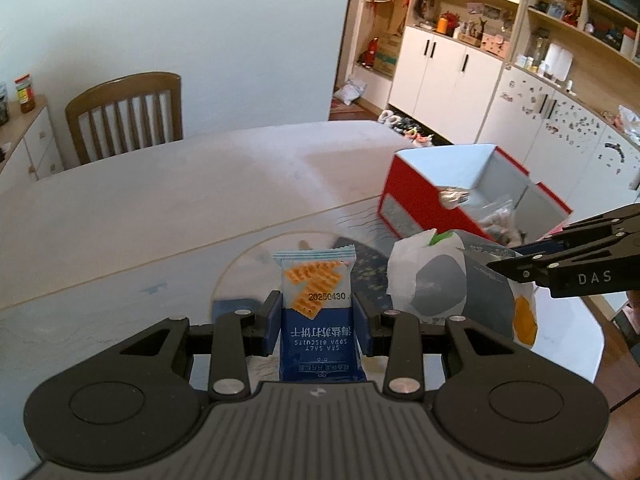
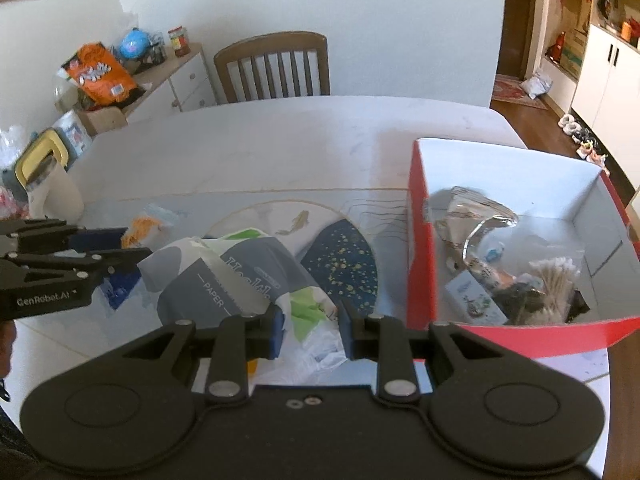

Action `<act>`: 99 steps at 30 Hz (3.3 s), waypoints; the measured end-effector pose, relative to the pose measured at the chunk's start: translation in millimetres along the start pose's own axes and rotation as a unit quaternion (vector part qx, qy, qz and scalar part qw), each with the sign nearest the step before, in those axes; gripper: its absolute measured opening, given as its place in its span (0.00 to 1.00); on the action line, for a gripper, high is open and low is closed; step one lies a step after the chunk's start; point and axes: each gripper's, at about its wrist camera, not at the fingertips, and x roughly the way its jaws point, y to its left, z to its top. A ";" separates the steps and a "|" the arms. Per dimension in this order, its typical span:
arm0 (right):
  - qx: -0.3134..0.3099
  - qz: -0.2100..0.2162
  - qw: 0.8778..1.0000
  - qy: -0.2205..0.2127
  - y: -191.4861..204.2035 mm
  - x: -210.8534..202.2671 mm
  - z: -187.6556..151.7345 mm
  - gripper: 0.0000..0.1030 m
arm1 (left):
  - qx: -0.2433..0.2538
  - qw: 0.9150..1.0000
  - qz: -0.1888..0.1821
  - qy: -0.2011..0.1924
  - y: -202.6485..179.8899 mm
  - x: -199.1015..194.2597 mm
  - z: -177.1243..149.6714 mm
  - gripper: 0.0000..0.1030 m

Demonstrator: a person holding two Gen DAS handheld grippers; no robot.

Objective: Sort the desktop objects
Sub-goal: 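Lift the blue packet and white bag and carry them over the red box, then lower the blue packet and white bag into the box and open both tools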

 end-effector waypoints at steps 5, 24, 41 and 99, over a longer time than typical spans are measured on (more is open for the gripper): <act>0.003 -0.005 1.000 -0.009 -19.3 -14.3 -1.2 0.26 | 0.009 1.000 -0.012 -0.004 -23.7 2.0 9.6 0.35; 0.022 -0.026 0.999 -0.029 -119.8 -42.8 -1.3 0.26 | 0.032 0.999 -0.033 -0.019 -116.0 39.5 49.0 0.35; 0.018 -0.057 0.997 -0.039 -197.0 -44.3 7.5 0.26 | 0.058 0.997 -0.038 -0.017 -183.3 86.7 78.8 0.35; -0.043 -0.152 0.987 0.034 -248.7 86.9 33.7 0.26 | 0.156 0.975 -0.033 0.155 -239.6 238.0 95.9 0.35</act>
